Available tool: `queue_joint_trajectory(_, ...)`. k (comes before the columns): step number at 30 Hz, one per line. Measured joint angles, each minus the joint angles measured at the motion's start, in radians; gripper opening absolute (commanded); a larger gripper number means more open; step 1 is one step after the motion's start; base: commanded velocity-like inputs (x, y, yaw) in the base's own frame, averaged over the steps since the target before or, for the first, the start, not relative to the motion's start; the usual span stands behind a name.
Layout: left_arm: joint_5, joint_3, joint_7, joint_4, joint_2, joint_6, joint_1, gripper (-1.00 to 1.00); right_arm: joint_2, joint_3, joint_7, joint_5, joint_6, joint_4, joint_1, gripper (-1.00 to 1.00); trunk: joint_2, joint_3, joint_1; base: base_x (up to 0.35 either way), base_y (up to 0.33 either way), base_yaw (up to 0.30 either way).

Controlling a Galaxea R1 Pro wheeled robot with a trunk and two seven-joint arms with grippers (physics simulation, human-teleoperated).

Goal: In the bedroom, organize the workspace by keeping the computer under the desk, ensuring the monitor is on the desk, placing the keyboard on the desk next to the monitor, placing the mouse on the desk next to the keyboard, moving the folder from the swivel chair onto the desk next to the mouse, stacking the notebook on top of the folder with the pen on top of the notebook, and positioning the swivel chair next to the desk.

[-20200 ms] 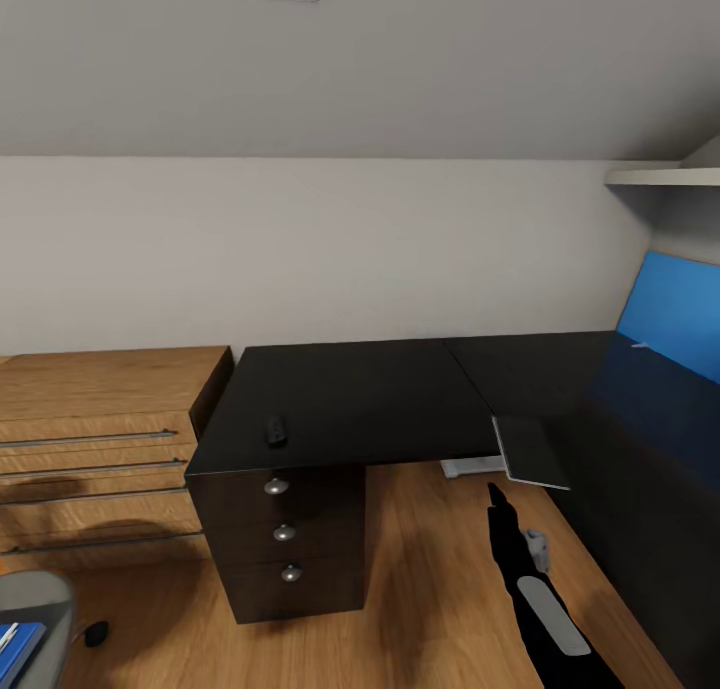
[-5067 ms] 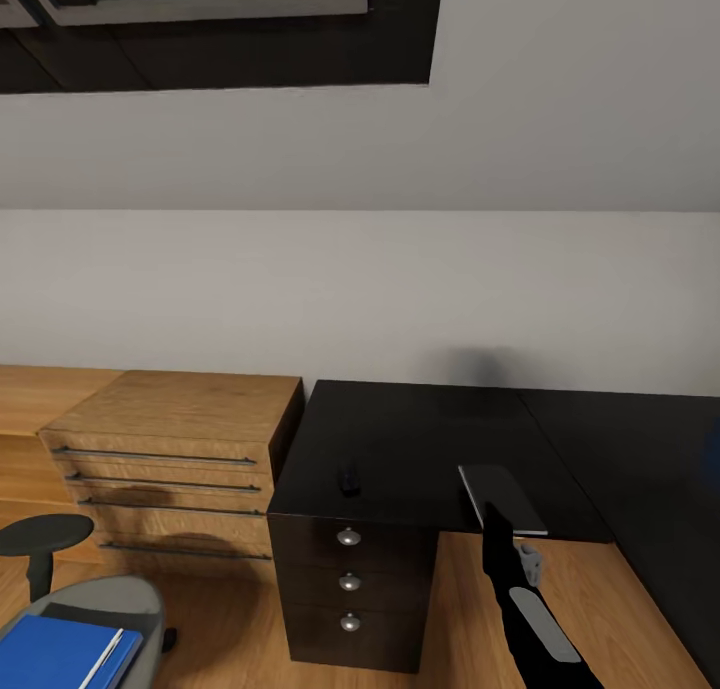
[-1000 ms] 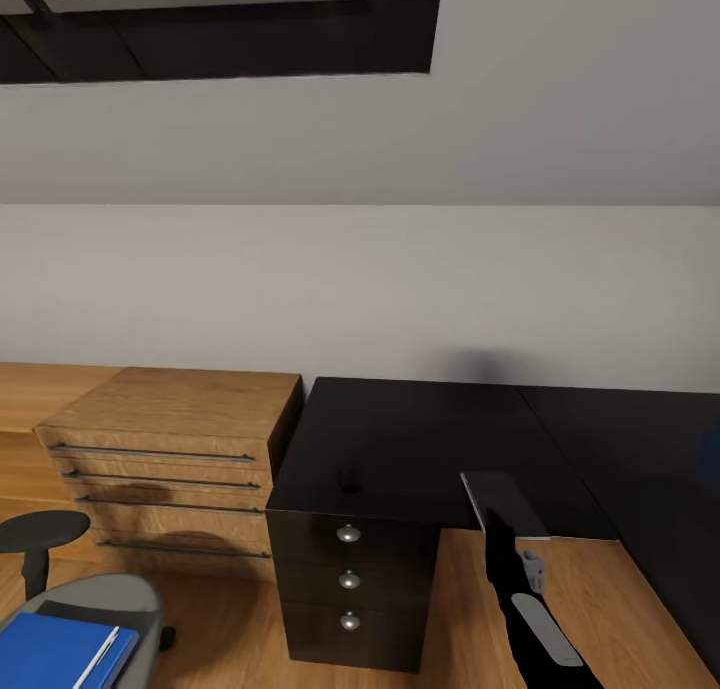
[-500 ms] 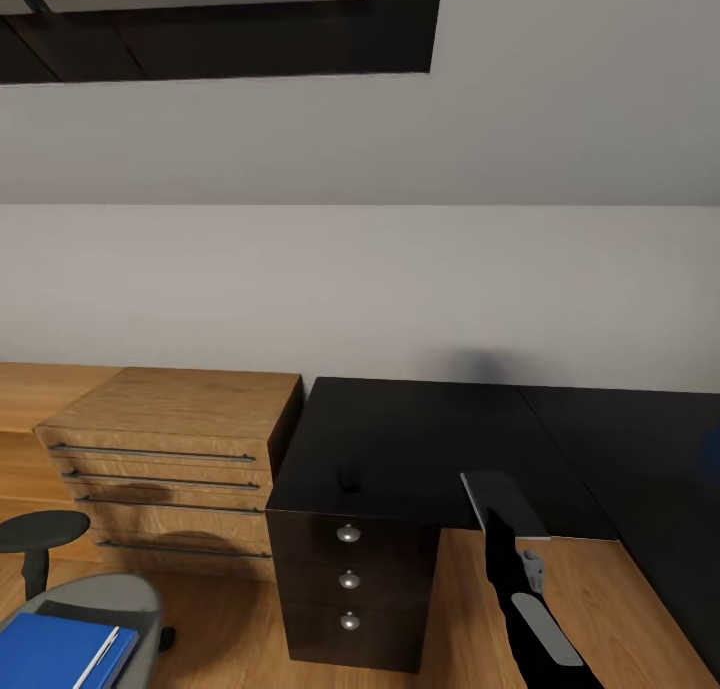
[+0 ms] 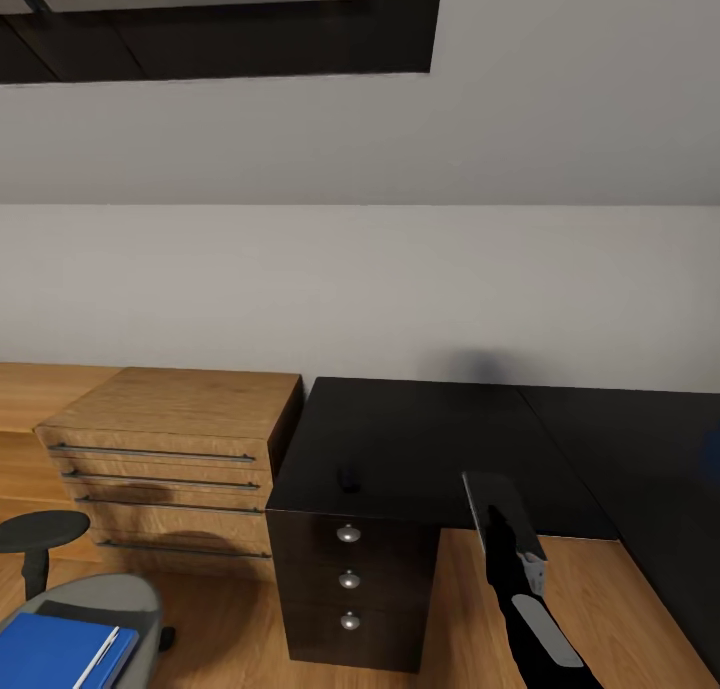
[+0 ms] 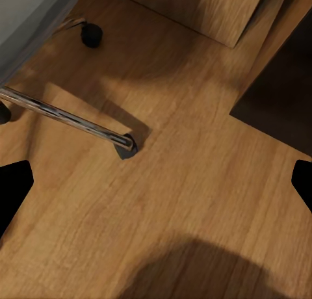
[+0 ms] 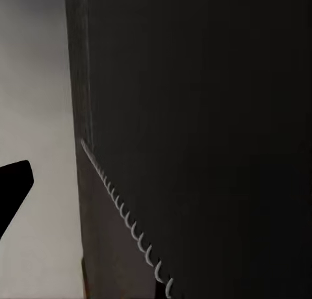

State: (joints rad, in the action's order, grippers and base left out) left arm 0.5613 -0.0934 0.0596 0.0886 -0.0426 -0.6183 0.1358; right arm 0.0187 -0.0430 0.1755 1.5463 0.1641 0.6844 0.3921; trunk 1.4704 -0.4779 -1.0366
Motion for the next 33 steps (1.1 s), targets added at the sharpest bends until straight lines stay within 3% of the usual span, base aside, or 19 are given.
queue_joint_trajectory(20,0.000,0.001,0.001,0.000,0.000,0.000,0.000,1.00,-0.001,0.000,0.002,-0.001,0.000,0.000,0.000,1.00,0.000,0.000,0.000,-0.006,0.000,0.000)
queue_joint_trajectory(33,0.000,0.002,0.001,0.000,0.000,0.000,0.000,1.00,-0.001,0.000,0.002,-0.002,-0.001,0.000,0.000,1.00,0.000,0.000,-0.001,-0.238,0.000,0.000)
